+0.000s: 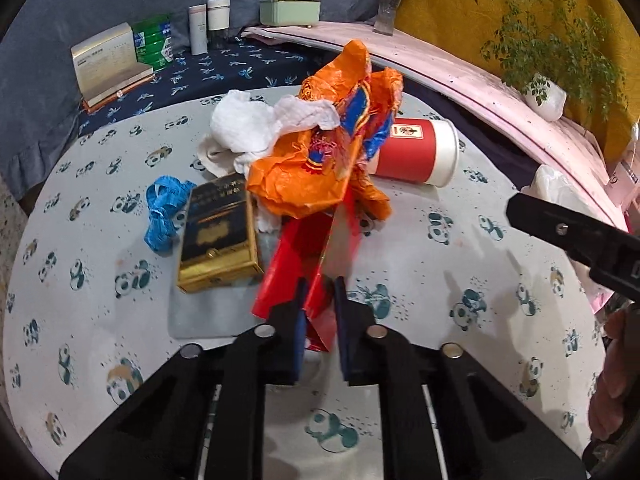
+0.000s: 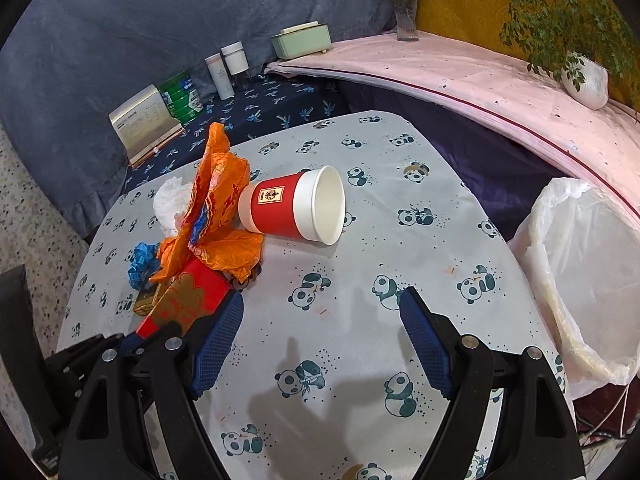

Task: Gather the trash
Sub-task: 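Grasp the red packet with the left tool while the right grasps the tipped cup's rim, then carry both items over the bin and open the left tool to drop the packet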

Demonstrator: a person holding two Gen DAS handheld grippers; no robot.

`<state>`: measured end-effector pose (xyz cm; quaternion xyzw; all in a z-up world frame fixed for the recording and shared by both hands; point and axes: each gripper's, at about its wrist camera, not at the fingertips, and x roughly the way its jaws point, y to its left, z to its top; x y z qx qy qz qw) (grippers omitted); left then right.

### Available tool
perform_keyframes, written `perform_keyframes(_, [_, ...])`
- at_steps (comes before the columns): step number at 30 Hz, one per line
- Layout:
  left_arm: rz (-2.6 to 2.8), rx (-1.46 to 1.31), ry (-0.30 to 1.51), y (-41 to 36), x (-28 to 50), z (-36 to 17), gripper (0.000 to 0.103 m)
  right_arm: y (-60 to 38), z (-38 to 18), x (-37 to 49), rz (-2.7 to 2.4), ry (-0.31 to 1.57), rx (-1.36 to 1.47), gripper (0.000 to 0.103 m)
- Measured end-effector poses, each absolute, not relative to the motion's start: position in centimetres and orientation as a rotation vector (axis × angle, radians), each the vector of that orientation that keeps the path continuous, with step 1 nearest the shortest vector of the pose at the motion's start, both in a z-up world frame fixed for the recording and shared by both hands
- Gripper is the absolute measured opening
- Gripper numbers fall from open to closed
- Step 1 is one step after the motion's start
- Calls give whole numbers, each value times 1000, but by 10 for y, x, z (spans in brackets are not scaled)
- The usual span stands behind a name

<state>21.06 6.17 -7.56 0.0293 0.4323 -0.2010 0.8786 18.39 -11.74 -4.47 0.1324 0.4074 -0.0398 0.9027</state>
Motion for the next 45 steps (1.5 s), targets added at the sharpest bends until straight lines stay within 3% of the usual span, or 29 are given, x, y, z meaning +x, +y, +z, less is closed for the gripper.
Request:
perform_keyframes(4, [-404,29,889,55,200,-71,3,-116,-45,191,-65,839,263,76])
perform_keyframes(11, [-386,-40,904,48,205,-65,2,-114,-47,220,-36,832,235,62])
perform_keyframes(20, [-376,-70,924,44,209,-68,2,-128,-54,258,-7,822,272,59])
perform_keyframes(22, [-372,-67,925,43,208,-69,2,-126,-57,262,10,831,267,52])
perform_keyframes(26, [-372,-68,931,42,206,-69,2,-120,-60,264,63,847,279,15])
perform_keyframes(30, [-370,-69,929,40,202,-67,2,-120,-53,249,81,824,292,3])
perform_keyframes(45, [-471,-39,907,-10,150,-45,2,-180,-21,135,-74,733,317,3])
